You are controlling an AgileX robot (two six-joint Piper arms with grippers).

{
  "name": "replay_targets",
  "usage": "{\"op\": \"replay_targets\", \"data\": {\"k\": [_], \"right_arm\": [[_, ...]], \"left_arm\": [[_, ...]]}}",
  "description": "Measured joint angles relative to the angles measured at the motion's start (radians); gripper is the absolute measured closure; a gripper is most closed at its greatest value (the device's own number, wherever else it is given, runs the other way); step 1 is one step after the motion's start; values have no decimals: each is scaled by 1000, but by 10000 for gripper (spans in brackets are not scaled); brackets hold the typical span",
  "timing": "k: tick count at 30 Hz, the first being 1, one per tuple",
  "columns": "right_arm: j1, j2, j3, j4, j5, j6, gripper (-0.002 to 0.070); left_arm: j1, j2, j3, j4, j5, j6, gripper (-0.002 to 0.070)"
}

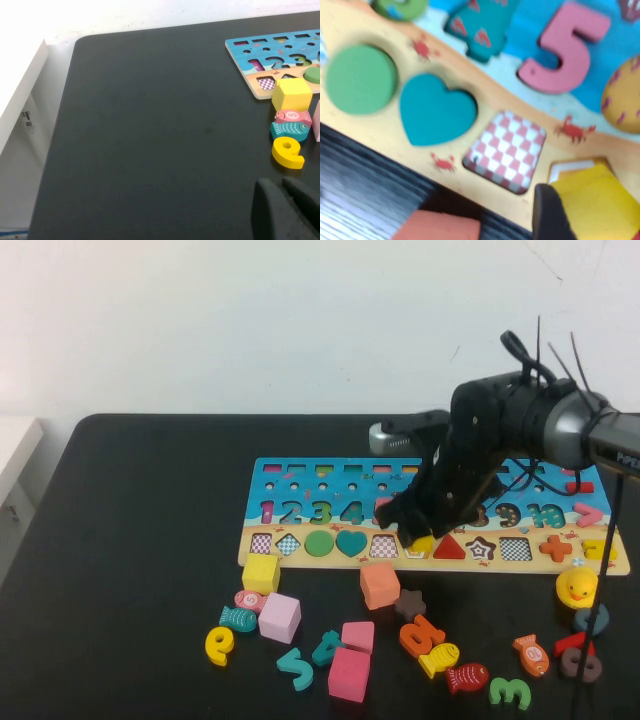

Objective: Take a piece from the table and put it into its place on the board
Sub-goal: Place the "five-pointed star" into the hole of the five-pointed star

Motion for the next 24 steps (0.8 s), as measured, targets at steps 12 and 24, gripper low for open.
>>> {"op": "replay_targets", "data": {"k": [12, 24], "right_arm": [[0, 39, -10, 2, 16, 0, 304], [0, 39, -10, -9, 12, 44, 304]], "left_arm": [[0, 0, 0, 0, 0, 0, 676], [0, 0, 0, 0, 0, 0, 676]]}}
